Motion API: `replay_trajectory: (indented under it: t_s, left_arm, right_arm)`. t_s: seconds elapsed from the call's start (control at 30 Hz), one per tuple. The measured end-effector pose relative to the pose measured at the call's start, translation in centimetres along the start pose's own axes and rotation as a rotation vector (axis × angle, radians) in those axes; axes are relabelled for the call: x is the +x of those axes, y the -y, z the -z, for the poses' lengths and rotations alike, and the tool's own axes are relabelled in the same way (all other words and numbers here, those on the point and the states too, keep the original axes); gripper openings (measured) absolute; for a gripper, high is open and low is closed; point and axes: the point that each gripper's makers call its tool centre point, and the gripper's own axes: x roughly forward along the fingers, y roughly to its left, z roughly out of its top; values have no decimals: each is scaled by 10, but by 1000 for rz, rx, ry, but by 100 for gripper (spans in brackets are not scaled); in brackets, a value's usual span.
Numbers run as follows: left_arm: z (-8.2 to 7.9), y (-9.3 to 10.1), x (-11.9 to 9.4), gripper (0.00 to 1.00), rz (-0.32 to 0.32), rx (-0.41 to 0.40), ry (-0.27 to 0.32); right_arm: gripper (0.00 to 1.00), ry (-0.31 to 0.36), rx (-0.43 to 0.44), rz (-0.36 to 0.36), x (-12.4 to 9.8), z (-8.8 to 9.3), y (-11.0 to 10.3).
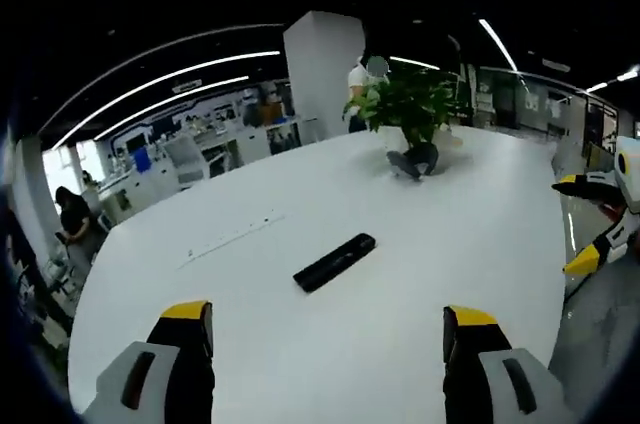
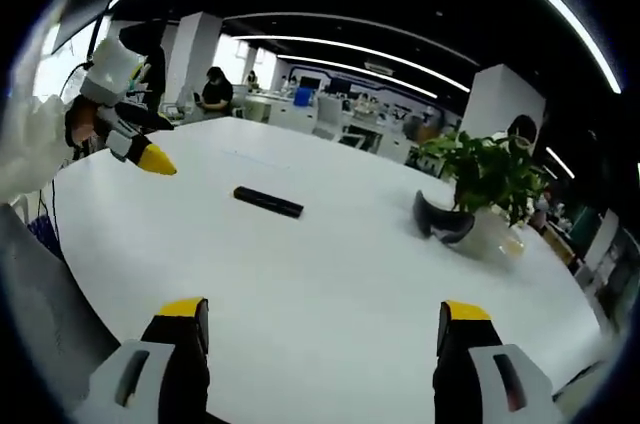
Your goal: Press the specified remote control buttons in sequence, fully releasing each button before pressing the next.
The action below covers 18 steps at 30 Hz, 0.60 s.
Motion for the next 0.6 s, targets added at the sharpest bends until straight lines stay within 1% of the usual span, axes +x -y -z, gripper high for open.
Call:
replay_trajectory:
  t_s: [0.1,0.2,0.37,0.43,0.47,0.53,0.6]
  left_arm:
    - [8,6,-20,100,-26,-12,15]
    - [21,11,-35,100,-45,-13,-9]
    - [34,22,-63,100,-89,-61,7]
    - [44,30,-72,100,-107,-80,-6]
    - [47,33,-77,99,-117,-77,-3]
    - [59,39,-88,99,-166,-47,-2]
    - [65,43,-93,99,-180,-45,3]
  right_arm:
    - [93,4,6,10,0,0,3]
    - [93,-2,16,27,-1,1,7]
    - [91,2,27,39,-1,1,10]
    - [91,0,25,42,-2,2,10]
    - [91,1,26,41,-2,2,10]
    - [91,7,28,40,-2,1,10]
    - [91,10,32,39,-3,1,11]
